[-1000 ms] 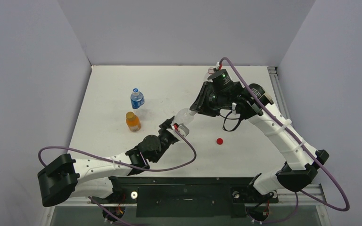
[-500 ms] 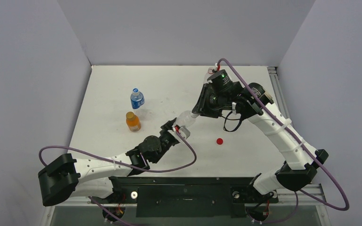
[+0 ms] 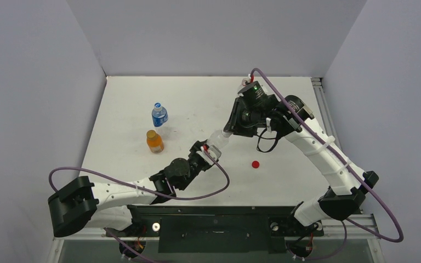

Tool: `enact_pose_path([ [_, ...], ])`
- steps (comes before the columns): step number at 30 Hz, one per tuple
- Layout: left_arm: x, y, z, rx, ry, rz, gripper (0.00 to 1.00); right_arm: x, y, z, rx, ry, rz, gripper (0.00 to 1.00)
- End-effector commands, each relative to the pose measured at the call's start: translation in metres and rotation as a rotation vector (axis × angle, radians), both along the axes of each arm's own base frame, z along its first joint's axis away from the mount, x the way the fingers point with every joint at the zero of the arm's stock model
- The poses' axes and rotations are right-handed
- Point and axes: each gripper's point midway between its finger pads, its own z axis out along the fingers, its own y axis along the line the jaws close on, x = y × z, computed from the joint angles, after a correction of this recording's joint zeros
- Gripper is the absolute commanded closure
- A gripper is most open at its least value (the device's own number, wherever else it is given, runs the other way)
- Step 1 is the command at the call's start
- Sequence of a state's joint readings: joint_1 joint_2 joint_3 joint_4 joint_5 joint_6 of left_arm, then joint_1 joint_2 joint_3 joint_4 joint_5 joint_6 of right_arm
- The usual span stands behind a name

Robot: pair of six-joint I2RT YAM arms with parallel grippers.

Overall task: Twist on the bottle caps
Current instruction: Screw the bottle cap onto the plastic bottle.

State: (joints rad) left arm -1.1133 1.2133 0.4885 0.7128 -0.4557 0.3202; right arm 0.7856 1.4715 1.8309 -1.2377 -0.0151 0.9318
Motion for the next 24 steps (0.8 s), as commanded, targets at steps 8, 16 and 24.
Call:
enact_pose_path([
  [8,0.001,-0.016,0.055,-0.281,-0.044,-0.023,1.00,-0.014,-0.008,-0.013,-0.114,0.054,0.042,0.69],
  [16,0.004,-0.020,0.046,-0.299,-0.016,-0.011,1.00,-0.012,-0.014,-0.012,-0.142,0.043,0.024,0.63],
  [24,0.006,-0.023,0.041,-0.300,-0.001,-0.012,1.00,-0.010,-0.016,-0.006,-0.134,0.020,0.011,0.57],
])
